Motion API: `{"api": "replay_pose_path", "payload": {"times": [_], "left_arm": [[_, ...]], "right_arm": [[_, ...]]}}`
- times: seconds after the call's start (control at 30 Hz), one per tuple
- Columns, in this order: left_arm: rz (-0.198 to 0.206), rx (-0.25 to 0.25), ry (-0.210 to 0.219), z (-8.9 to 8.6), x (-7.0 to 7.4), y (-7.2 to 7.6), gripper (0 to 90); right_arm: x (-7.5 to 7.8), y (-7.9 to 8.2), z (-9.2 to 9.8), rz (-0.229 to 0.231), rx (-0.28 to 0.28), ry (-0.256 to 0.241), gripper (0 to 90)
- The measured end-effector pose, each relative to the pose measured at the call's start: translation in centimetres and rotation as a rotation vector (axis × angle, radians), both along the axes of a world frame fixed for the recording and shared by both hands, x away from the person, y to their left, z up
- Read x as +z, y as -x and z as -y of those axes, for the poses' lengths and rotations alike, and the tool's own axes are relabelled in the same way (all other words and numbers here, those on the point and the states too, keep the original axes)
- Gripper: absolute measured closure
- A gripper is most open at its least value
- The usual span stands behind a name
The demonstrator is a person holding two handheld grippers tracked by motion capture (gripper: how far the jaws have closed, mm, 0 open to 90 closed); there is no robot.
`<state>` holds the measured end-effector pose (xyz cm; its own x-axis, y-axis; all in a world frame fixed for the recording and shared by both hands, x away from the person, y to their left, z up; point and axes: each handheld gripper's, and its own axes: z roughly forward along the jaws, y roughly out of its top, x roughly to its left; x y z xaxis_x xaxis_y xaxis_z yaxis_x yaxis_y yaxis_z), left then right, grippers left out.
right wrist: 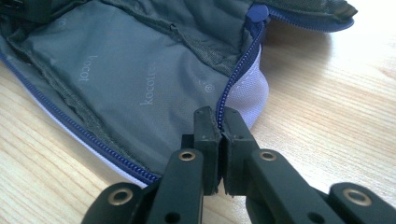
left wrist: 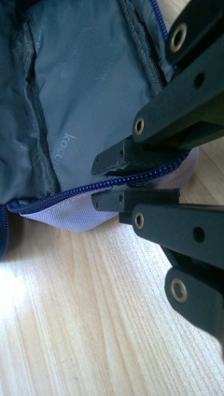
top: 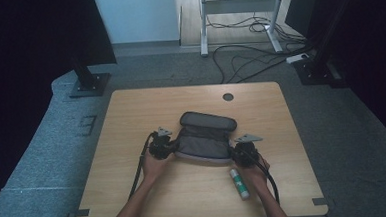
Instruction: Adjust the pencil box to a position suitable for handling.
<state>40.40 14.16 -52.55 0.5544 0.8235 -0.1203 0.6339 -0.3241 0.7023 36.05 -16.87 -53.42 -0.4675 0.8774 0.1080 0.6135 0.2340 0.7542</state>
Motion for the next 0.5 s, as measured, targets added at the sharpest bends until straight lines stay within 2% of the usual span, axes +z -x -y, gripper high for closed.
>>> {"api": "replay_pose_path", "payload": {"times": [0.07, 0.1, 0.17, 0.2, 0.27, 0.37, 0.5], "left_arm": [[0.012, 0.007, -0.004, -0.1, 0.0, 0.0, 75.0], [0.02, 0.018, -0.012, 0.0, 0.0, 0.0, 67.7], [0.033, 0.045, -0.029, 0.1, 0.2, 0.0, 45.6], [0.033, 0.045, -0.029, 0.1, 0.2, 0.0, 39.7], [0.055, 0.065, -0.016, 0.0, 0.5, 0.0, 32.1], [0.066, 0.06, -0.001, -0.2, 0.9, 0.0, 27.8], [0.079, 0.054, 0.016, -0.4, 1.4, 0.3, 27.1]], "right_arm": [[0.0, 0.0, 0.0, 0.001, 0.002, -0.006, 78.1], [0.1, 0.0, 0.0, 0.009, -0.001, -0.006, 72.6], [0.3, 0.1, 0.0, 0.029, -0.007, -0.011, 61.8], [0.3, 0.1, 0.0, 0.029, -0.007, -0.011, 61.8], [0.6, 0.3, 0.1, 0.056, -0.008, -0.029, 54.4], [0.8, 0.3, 0.3, 0.066, -0.013, -0.046, 50.9], [1.3, 0.6, 0.5, 0.082, -0.019, -0.07, 48.3]]}}
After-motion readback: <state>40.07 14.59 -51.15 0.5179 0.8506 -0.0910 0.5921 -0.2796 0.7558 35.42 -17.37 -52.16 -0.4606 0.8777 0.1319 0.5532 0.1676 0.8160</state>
